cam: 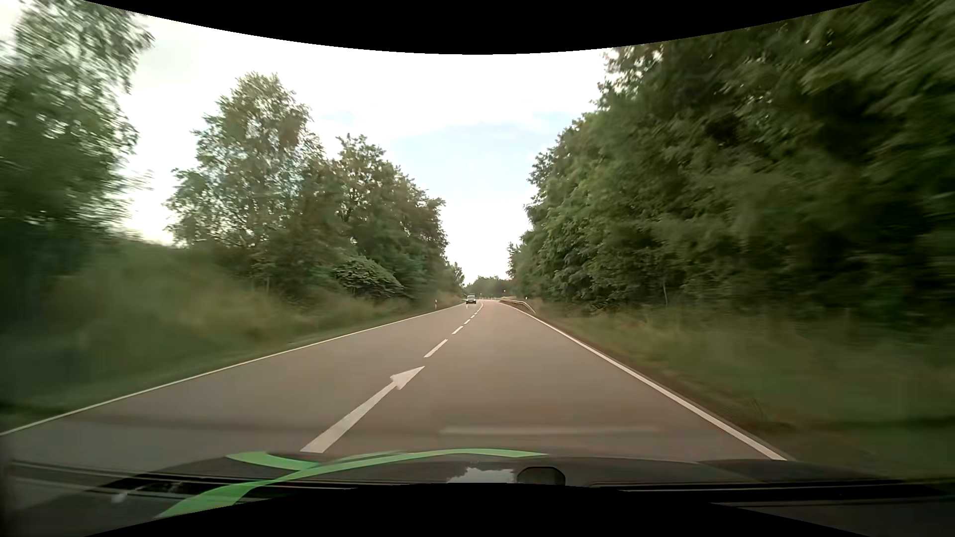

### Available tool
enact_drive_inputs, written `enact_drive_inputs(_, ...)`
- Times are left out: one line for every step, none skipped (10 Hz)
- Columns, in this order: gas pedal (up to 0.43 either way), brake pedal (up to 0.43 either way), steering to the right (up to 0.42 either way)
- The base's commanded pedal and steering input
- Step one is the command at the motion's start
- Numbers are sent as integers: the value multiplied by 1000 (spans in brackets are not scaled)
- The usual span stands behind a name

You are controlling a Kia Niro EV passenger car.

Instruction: Follow the waypoints while adhering to traffic rules and regulations

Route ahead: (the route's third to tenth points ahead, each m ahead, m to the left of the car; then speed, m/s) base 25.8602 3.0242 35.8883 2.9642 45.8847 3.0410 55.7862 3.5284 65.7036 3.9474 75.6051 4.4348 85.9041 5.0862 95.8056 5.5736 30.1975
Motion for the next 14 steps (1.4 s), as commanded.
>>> enact_drive_inputs(287, 0, -5)
enact_drive_inputs(287, 0, -4)
enact_drive_inputs(287, 0, -4)
enact_drive_inputs(280, 0, -4)
enact_drive_inputs(280, 0, -4)
enact_drive_inputs(280, 0, -4)
enact_drive_inputs(287, 0, -4)
enact_drive_inputs(299, 0, -4)
enact_drive_inputs(311, 0, -4)
enact_drive_inputs(311, 0, -5)
enact_drive_inputs(311, 0, -5)
enact_drive_inputs(311, 0, -6)
enact_drive_inputs(319, 0, -6)
enact_drive_inputs(331, 0, -7)
